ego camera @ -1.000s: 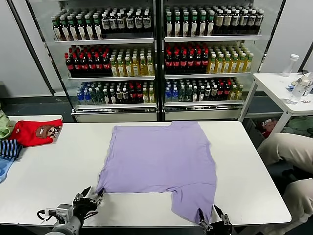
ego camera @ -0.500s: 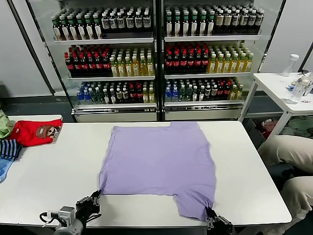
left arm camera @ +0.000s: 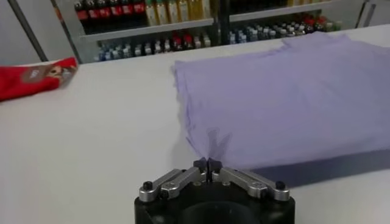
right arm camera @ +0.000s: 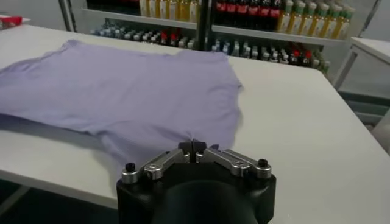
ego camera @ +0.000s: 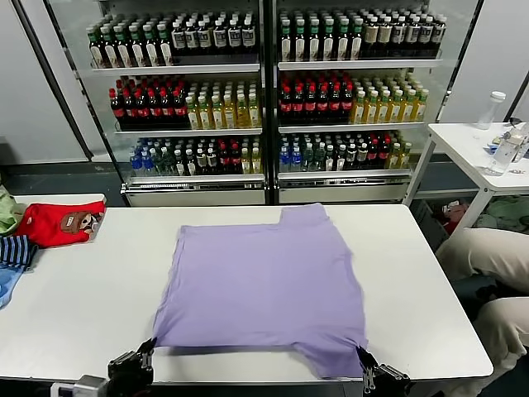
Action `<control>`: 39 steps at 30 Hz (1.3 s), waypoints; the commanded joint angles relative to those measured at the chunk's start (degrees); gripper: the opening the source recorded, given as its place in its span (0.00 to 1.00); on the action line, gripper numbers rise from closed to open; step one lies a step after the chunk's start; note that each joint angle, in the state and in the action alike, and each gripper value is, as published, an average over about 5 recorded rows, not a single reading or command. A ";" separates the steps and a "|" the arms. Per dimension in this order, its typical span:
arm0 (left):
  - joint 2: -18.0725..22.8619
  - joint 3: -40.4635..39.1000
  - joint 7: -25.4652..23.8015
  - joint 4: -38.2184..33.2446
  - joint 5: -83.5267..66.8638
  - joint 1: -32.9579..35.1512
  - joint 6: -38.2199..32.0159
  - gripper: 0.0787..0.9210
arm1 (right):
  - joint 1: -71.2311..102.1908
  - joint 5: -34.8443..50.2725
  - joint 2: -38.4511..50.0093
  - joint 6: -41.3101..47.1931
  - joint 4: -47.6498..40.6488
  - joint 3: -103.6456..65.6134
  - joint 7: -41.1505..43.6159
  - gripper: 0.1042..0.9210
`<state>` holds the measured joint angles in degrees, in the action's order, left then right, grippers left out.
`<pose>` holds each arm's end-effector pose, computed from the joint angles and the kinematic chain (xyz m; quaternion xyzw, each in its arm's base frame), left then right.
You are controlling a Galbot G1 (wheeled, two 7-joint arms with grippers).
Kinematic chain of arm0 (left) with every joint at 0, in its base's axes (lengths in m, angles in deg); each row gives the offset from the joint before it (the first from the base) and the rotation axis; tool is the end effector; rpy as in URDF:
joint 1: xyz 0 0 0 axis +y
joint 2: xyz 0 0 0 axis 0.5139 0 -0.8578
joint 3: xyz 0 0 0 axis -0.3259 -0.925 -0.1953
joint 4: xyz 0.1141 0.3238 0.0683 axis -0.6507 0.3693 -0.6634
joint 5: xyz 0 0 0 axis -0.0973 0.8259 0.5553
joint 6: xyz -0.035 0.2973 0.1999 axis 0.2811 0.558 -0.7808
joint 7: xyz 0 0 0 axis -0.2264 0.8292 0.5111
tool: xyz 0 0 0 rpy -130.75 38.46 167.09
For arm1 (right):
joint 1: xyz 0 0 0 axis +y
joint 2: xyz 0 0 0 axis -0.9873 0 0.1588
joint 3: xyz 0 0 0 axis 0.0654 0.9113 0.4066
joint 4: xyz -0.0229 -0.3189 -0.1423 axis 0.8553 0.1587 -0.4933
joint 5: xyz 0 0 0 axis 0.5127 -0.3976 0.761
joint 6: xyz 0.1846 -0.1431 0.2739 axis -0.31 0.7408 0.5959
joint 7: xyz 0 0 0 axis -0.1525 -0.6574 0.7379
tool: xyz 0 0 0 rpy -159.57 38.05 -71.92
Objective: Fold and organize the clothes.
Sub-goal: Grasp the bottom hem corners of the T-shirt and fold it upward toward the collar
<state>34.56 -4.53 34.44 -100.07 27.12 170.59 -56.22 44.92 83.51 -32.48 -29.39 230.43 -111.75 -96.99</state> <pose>0.1187 0.0922 -0.2410 -0.0302 -0.9553 -0.0581 0.2881 0.0837 -0.0343 -0.2159 0.1301 -0.9660 0.0577 0.2158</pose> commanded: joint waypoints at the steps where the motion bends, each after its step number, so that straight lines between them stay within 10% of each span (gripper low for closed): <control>1: -0.92 6.57 0.25 -2.45 -2.94 4.35 -1.02 0.01 | -10.08 1.08 0.28 0.09 -1.24 0.32 0.15 0.01; 13: 7.35 -4.34 -6.16 10.28 1.83 -22.69 -0.18 0.01 | -24.39 0.08 -1.19 0.63 -14.40 4.32 -0.03 0.01; 39: 8.97 -8.45 -12.69 26.03 6.56 -35.62 -2.46 0.04 | -37.52 -5.01 -7.40 2.56 -27.60 14.03 -0.47 0.07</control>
<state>43.25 -12.34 22.98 -76.82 32.81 137.96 -58.63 10.77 80.20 -38.33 -27.30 207.39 -99.84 -97.36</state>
